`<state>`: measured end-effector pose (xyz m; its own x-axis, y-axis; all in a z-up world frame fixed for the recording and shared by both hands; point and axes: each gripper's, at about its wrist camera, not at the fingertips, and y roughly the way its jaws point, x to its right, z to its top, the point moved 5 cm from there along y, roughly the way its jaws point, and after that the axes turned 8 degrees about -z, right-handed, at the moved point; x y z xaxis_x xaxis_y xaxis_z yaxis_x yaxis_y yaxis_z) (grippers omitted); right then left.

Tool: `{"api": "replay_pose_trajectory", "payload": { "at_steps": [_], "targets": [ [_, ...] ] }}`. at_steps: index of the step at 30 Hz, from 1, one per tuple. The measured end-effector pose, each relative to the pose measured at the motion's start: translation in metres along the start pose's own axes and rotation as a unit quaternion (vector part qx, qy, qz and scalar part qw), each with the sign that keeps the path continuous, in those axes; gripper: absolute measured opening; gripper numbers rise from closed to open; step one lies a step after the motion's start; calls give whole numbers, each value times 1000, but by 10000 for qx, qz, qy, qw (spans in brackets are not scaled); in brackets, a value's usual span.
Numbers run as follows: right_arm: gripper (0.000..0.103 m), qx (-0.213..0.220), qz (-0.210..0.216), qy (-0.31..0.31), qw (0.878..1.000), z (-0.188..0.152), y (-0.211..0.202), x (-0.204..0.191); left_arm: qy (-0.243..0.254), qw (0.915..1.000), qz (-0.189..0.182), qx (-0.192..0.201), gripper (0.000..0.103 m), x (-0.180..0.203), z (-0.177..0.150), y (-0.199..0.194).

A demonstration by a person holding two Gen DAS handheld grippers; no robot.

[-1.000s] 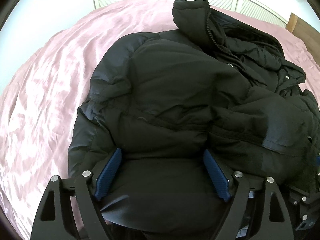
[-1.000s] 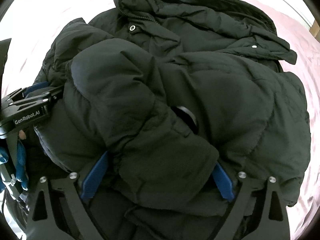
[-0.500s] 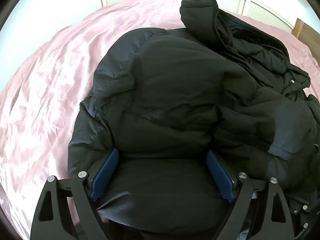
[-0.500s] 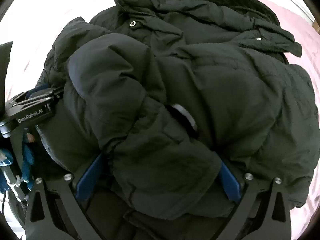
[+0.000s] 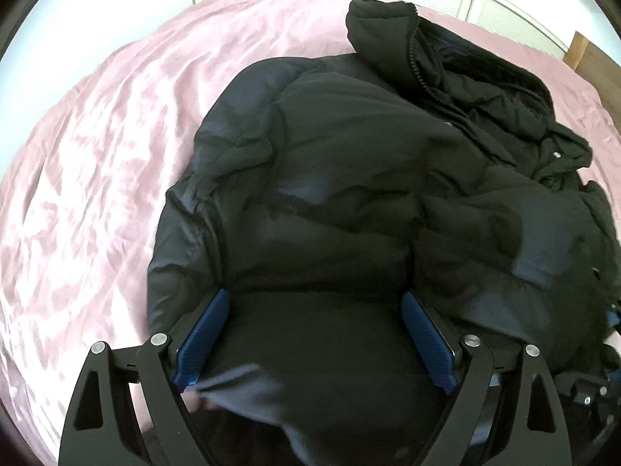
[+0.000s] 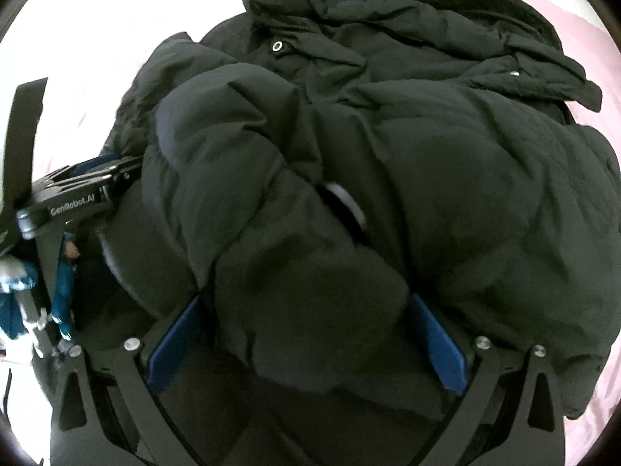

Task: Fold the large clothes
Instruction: 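Grasp the jacket's hood end with both grippers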

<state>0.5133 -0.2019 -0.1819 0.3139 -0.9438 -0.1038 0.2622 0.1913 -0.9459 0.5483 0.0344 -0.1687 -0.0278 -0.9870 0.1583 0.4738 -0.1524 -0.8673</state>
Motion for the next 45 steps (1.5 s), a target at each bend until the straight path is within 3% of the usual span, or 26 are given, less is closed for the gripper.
{"api": "replay_pose_trajectory", "payload": {
  "at_steps": [8, 15, 20, 24, 27, 31, 34, 40, 45],
  "targets": [
    [103, -15, 179, 293, 9994, -19, -46, 63, -196, 9996, -192, 60, 89, -5, 11, -41],
    [103, 286, -131, 803, 9963, -4, -92, 129, -205, 9974, -601, 332, 93, 7, 66, -67],
    [103, 676, -506, 1417, 9863, 41, -107, 197, -499, 9942, -928, 230, 95, 7, 127, -43],
    [103, 971, -554, 2072, 9719, 84, -106, 254, -540, 9921, -1102, 266, 95, 12, 184, -18],
    [103, 1108, -322, 2687, 9563, 120, -98, 297, -650, 9883, -1370, 168, 96, 14, 222, 3],
    [103, 1207, 147, 3476, 9297, 161, -77, 342, -943, 9854, -1415, 128, 96, 6, 262, 32],
    [103, 1246, 365, 3877, 9126, 186, -59, 362, -1239, 9819, -1428, 70, 96, -2, 283, 56],
    [103, 1157, 491, 4101, 9033, 224, -18, 366, -1774, 9670, -1828, -45, 96, 3, 303, 100],
    [103, 1265, 622, 4205, 8962, 251, 6, 362, -2068, 9568, -2041, -120, 96, 10, 301, 124]
  ]
}}
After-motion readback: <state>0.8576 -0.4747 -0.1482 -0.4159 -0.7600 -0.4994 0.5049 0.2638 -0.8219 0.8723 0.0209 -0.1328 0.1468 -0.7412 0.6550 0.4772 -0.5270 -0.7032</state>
